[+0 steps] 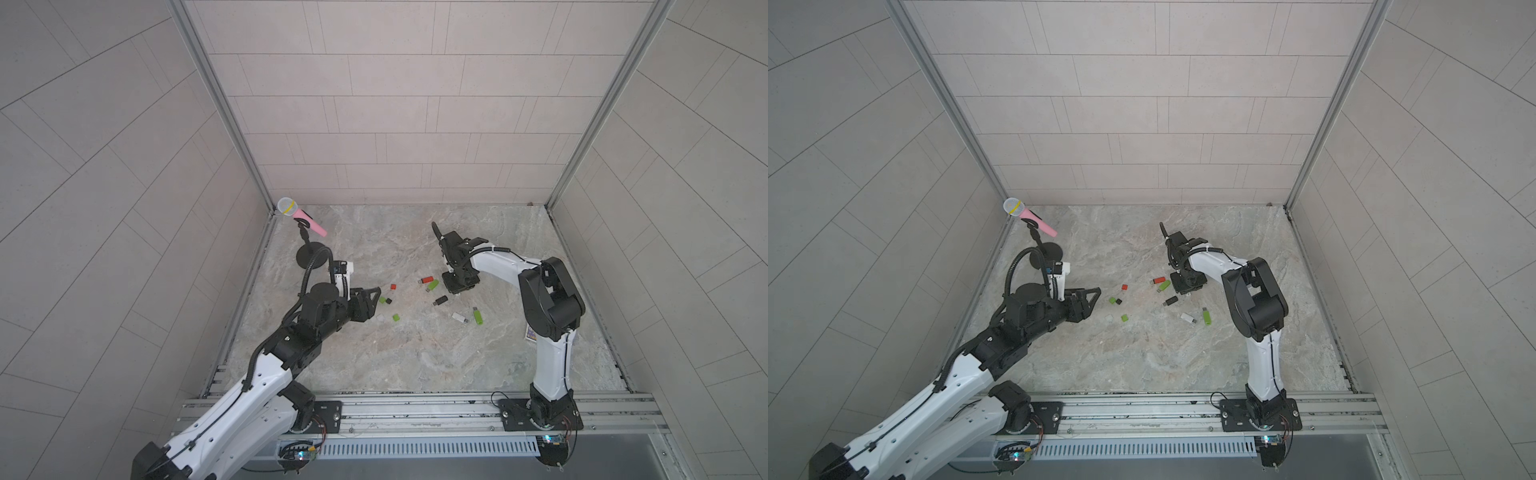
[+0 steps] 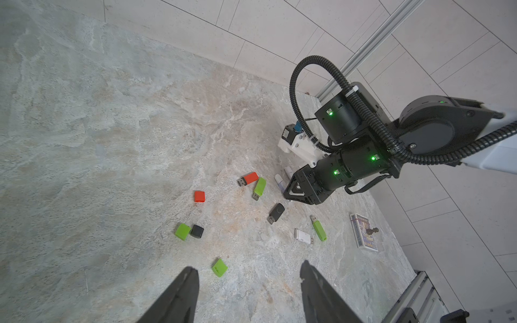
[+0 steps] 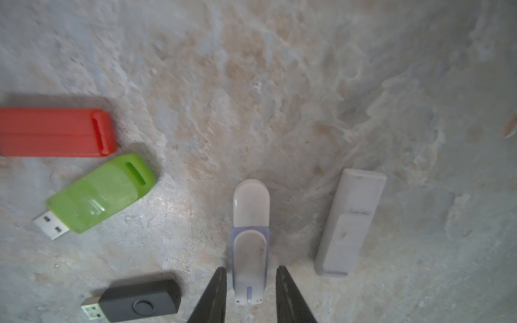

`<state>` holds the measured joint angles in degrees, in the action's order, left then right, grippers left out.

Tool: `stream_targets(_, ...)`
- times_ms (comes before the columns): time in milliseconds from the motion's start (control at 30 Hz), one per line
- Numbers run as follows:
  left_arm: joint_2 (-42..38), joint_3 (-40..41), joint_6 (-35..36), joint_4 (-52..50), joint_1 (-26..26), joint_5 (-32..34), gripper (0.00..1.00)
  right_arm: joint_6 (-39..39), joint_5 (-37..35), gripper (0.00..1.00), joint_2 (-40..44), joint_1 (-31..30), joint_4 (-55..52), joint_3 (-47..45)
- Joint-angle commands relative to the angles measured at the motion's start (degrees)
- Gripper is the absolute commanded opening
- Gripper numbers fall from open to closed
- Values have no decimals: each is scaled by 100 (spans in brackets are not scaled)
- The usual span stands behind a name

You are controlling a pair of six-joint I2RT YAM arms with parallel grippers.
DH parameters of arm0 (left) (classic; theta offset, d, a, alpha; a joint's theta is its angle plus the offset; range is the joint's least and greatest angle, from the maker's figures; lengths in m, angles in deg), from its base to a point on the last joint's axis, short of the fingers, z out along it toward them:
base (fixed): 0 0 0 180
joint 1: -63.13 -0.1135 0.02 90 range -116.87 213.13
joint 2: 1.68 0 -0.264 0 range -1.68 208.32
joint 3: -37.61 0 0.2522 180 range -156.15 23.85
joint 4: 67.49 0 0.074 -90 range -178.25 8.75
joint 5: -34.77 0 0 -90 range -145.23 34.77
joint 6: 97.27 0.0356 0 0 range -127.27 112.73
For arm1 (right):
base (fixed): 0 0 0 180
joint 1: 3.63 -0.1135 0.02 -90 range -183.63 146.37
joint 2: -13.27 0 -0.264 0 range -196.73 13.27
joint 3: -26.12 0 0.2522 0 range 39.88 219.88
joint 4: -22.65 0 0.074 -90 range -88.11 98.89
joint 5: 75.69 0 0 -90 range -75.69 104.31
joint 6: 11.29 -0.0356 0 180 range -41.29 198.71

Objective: Close the usb drive cover
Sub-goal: Place the USB drive at the center of the board, then pick up the cover from the center of the board.

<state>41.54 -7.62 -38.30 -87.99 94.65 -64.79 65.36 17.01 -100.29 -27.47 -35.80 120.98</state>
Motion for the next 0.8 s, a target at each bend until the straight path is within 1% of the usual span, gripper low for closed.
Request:
stream_targets(0, -103, 81, 106, -44, -33, 168, 64, 89, 13, 35, 523, 12, -213, 126)
stream_targets(100, -53, 127, 64, -135, -34, 299, 65, 436, 191, 39, 877, -28, -36, 50)
stream_targets(200, 7, 155, -34, -321, -41, 532, 66, 1114, 529, 40, 1205, -160, 326, -149)
stream_targets(333, 71, 225, -70, -517, -129, 667, 71, 2397, 1075, 40, 1583, -491, 848, -630)
stream_targets(433, 89, 313, -101, -633, -311, 571, 74, 3446, 1562, 41, 1768, -815, 1022, -918)
stream_targets(467, 243, 361, -128, -658, -407, 495, 74, 3798, 1753, 41, 1797, -922, 1032, -999)
stream_targets(533, 361, 427, -259, -714, -657, 308, 75, 4440, 2083, 41, 1785, -1117, 957, -1058)
stream_targets(600, 420, 538, -424, -682, -947, 99, 75, 5114, 2246, 41, 1695, -1321, 811, -1033)
stream_targets(667, 404, 659, -614, -656, -1186, -6, 76, 5628, 2192, 42, 1511, -1547, 657, -955)
stream_targets(767, 309, 779, -823, -707, -1407, 77, 77, 6093, 1964, 42, 1164, -1817, 380, -677)
